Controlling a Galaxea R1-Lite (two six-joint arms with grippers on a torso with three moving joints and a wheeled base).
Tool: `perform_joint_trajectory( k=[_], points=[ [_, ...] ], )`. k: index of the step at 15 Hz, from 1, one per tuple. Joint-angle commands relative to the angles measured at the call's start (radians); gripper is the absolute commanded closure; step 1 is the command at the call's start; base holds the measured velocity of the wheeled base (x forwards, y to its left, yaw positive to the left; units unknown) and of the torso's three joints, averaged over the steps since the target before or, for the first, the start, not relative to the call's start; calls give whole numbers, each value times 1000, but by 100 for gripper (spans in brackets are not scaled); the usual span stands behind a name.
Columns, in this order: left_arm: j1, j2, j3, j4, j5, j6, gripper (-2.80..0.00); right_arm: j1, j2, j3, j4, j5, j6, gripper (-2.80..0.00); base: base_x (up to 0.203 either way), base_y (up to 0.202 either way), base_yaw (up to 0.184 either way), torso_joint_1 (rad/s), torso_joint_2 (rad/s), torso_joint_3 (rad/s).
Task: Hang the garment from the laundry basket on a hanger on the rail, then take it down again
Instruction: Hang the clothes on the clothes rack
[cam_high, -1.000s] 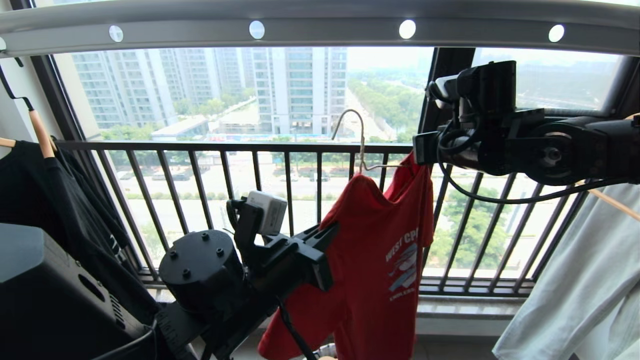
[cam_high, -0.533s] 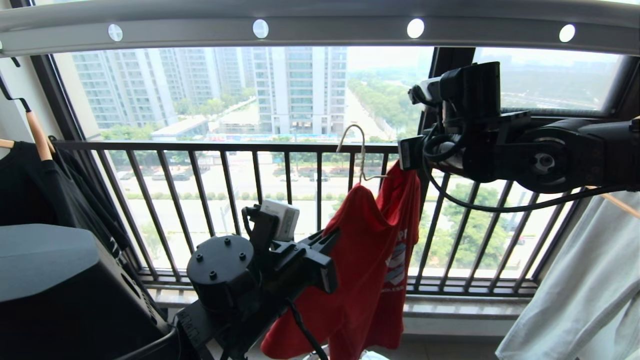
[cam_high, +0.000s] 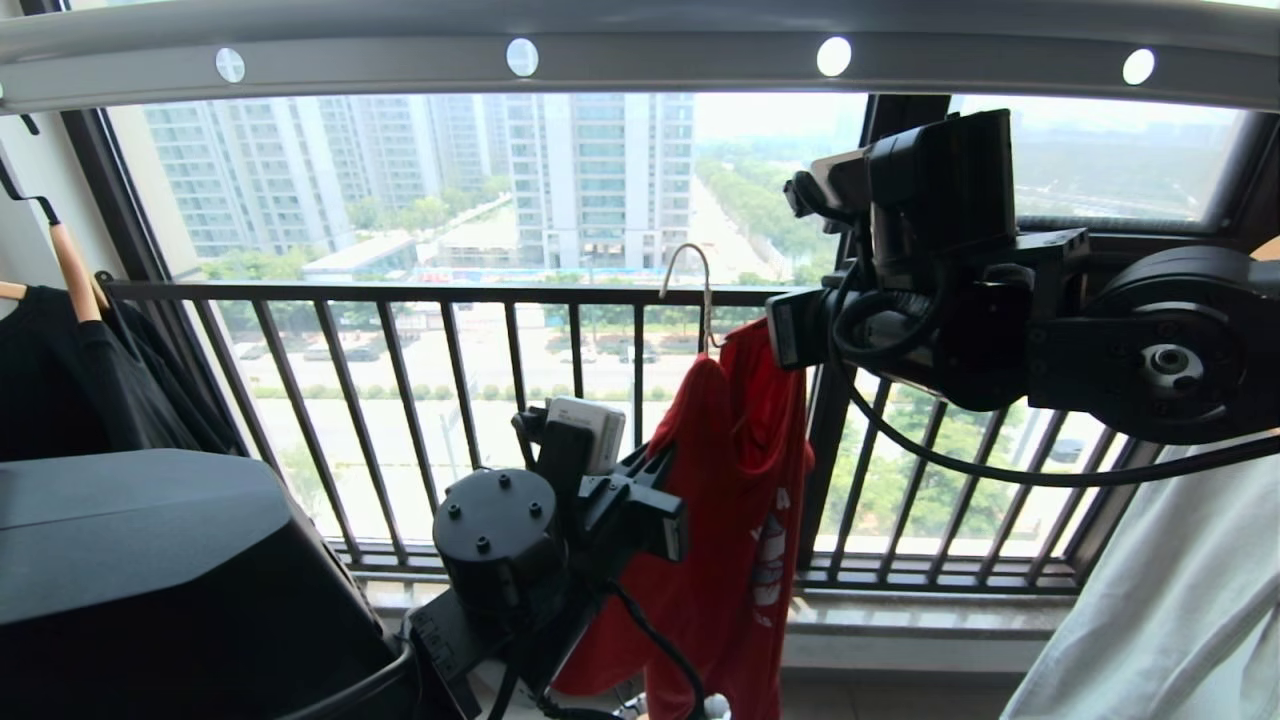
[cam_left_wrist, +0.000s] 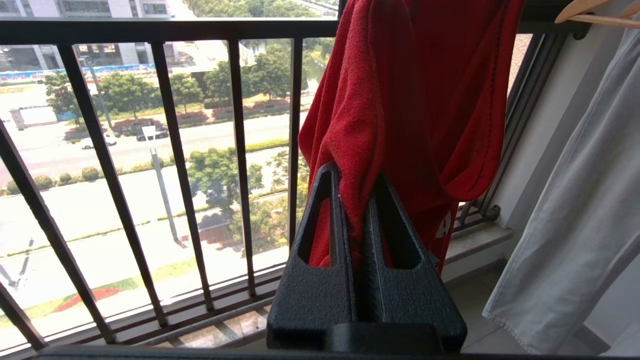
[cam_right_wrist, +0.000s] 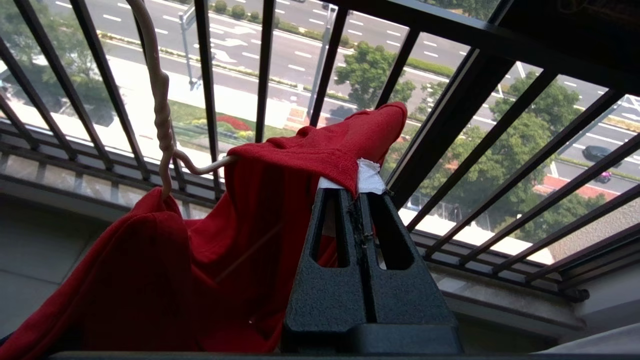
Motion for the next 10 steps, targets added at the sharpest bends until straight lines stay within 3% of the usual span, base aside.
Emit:
perform_joint_trajectory(
  k=[1, 10],
  points=[
    [-1, 10, -15, -9, 19, 2, 0, 45, -40, 19, 15, -10, 26, 0, 0, 0, 0, 0, 0, 0],
    [-3, 7, -22, -9, 43, 5, 0, 139, -56, 57, 17, -8, 32, 0, 0, 0, 0, 0, 0, 0]
  ],
)
